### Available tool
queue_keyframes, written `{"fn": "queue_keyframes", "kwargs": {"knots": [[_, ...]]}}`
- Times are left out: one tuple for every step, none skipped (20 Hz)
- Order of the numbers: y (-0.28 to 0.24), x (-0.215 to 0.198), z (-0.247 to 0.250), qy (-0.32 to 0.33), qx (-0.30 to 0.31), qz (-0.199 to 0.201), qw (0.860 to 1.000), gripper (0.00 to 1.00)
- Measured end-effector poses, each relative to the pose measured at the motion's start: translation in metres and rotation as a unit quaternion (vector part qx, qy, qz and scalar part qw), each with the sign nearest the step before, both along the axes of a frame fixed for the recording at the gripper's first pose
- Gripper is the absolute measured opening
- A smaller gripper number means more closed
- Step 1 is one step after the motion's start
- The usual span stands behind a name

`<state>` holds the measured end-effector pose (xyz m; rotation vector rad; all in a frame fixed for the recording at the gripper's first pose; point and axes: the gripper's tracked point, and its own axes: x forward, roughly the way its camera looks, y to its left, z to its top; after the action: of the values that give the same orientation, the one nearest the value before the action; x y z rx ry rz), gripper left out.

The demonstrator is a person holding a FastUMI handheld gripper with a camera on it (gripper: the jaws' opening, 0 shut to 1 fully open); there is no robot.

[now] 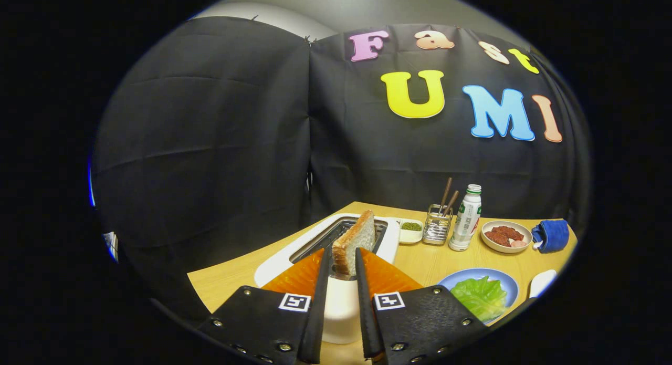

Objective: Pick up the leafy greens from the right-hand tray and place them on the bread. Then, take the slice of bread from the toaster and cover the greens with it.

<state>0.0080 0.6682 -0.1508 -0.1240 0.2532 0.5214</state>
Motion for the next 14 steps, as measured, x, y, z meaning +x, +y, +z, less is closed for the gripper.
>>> {"fn": "queue_keyframes", "kwargs": {"knots": [[0.003,0.004,-0.002,0.001,-0.004,-0.008,1.0,0.3],[0.006,0.007,-0.006,0.004,-0.004,-0.015,1.0,0.3],[0.008,0.009,-0.005,0.0,-0.002,-0.023,1.0,0.3],[0.007,0.013,-0.004,-0.005,-0.005,-0.034,0.999,0.3],[0.005,0.016,-0.004,-0.01,-0.006,-0.046,0.999,0.3],[0.003,0.019,-0.004,-0.013,-0.008,-0.058,0.998,0.3],[0.001,0.023,-0.003,-0.017,-0.01,-0.073,0.997,0.3],[0.003,0.026,-0.004,-0.016,-0.01,-0.079,0.997,0.3],[0.006,0.028,-0.007,-0.014,-0.009,-0.076,0.997,0.28],[0.012,0.028,-0.006,-0.017,-0.006,-0.063,0.998,0.2],[0.015,0.032,-0.009,-0.021,-0.009,-0.055,0.998,0.15],[0.012,0.026,-0.005,-0.025,-0.005,-0.044,0.999,0.1],[0.008,0.028,-0.005,-0.024,0.001,-0.045,0.999,0.1],[0.008,0.027,-0.006,-0.02,0.013,-0.042,0.999,0.03]]}}
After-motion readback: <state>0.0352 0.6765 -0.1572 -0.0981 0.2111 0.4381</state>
